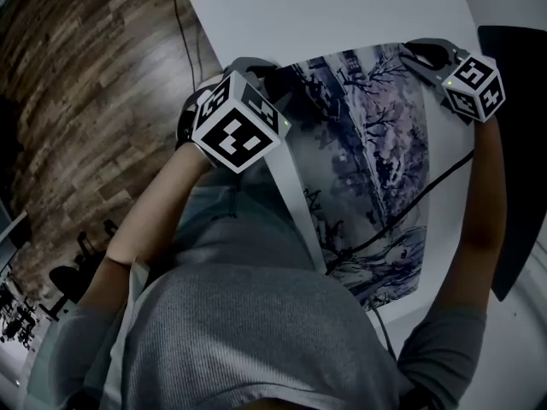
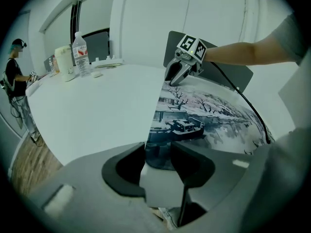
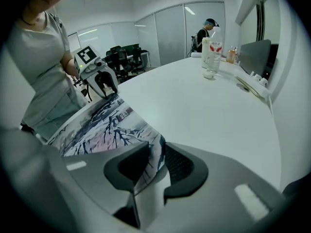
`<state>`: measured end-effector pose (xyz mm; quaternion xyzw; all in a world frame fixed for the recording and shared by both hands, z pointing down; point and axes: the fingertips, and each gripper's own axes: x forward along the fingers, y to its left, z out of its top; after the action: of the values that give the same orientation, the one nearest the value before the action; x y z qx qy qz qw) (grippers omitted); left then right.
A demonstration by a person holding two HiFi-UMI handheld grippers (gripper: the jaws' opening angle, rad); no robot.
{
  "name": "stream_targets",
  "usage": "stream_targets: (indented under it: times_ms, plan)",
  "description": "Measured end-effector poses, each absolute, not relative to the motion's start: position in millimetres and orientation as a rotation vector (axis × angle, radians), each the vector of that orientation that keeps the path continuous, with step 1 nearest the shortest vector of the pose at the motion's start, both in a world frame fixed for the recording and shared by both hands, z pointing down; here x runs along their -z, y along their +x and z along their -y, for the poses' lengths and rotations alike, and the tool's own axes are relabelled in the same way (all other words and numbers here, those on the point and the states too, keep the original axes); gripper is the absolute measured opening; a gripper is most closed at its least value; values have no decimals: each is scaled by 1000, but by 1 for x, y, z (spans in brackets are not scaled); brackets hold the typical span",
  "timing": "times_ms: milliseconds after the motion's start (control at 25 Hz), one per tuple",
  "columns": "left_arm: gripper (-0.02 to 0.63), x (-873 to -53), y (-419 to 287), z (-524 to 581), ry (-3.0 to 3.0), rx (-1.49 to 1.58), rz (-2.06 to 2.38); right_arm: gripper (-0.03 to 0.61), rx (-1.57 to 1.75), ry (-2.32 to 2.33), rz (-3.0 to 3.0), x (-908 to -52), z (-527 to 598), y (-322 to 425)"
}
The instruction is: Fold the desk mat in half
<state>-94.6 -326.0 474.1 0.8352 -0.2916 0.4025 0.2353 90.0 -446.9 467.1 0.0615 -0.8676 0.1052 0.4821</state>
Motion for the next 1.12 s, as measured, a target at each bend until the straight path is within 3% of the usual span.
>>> stream_targets:
  times_ms: [160,480,1120]
  plan:
    - [113,-474,-99,332,2248,-1025,858,86,-301,181,2182,-465,450,91]
    - [45,-472,-96,328,2251,-996,869,26,-224,136,2218,-464,441,87]
    - [41,-426,-81,299,2432,-792,821,25,-132,105,2233,-434,426,94]
